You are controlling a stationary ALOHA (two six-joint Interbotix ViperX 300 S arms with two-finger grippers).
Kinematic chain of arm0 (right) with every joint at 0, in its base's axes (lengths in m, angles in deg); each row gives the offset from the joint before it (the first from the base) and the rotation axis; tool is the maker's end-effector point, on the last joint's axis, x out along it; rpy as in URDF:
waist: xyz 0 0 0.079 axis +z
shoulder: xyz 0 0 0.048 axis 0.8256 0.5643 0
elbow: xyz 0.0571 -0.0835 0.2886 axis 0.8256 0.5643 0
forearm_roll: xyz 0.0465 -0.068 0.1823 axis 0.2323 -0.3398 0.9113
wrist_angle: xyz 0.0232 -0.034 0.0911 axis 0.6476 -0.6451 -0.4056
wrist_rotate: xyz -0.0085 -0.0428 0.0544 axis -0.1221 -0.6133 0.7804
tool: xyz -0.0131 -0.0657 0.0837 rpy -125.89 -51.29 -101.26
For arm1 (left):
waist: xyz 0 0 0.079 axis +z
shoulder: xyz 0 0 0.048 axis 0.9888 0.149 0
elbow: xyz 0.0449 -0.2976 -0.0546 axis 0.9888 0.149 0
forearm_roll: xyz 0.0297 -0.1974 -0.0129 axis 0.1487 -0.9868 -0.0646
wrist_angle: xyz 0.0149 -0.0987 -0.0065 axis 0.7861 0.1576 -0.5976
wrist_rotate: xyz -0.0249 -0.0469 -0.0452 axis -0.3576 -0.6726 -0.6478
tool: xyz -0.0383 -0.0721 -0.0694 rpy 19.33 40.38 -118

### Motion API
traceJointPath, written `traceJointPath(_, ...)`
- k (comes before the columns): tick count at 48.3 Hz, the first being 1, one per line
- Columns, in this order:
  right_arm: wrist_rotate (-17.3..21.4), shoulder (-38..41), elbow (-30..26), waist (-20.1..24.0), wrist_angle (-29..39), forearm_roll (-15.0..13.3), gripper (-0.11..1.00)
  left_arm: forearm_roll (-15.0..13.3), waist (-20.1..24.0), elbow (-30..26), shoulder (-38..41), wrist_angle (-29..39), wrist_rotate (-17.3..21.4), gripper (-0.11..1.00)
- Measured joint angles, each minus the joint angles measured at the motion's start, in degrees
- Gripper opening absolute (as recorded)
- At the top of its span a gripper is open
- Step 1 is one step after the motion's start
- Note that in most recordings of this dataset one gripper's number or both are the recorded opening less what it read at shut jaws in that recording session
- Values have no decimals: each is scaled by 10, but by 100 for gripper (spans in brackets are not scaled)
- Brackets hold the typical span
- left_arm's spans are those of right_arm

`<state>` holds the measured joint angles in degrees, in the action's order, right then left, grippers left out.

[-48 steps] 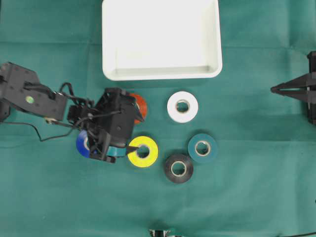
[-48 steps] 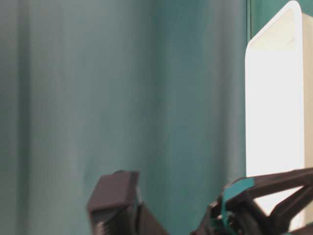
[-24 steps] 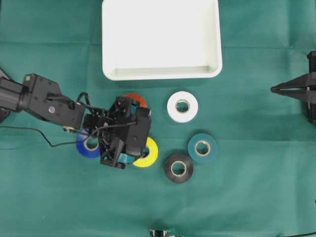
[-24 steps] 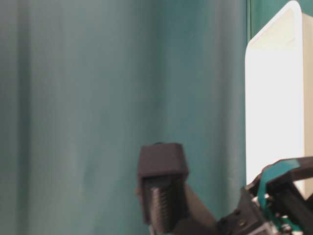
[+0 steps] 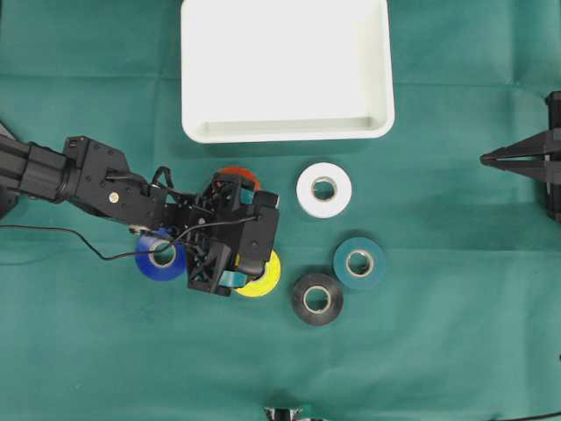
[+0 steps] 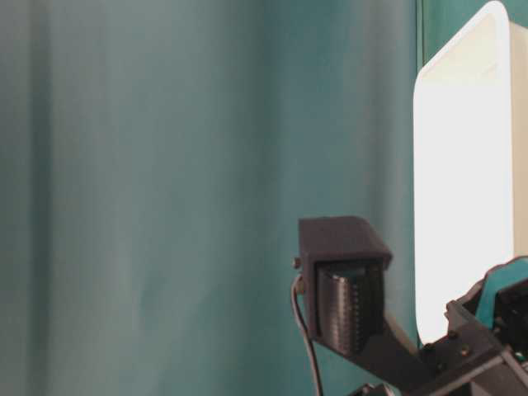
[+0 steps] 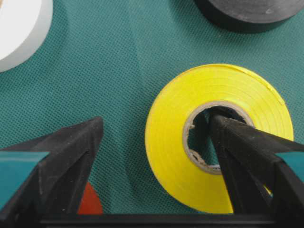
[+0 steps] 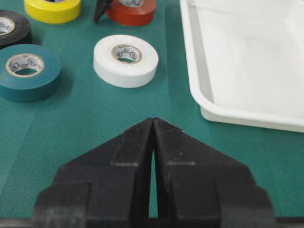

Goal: Put the tape into the white case with the left arm.
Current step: 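Lower the left gripper into the yellow tape roll's hole and grasp it, then carry the yellow tape to the white tray and release it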

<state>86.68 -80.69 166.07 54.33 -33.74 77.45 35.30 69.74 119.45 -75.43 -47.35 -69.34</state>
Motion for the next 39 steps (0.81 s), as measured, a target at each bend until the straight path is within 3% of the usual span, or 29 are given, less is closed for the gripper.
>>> traceJointPath(8, 0, 1, -1, 0, 1, 0, -9, 1, -1, -2, -1, 0, 1, 84)
traceJointPath(19, 0, 0, 0, 0, 0, 0, -9, 1, -1, -2, -1, 1, 3, 28)
traceJointPath(39, 0, 0, 0, 1, 0, 0, -9, 1, -1, -2, -18, 20, 2, 28)
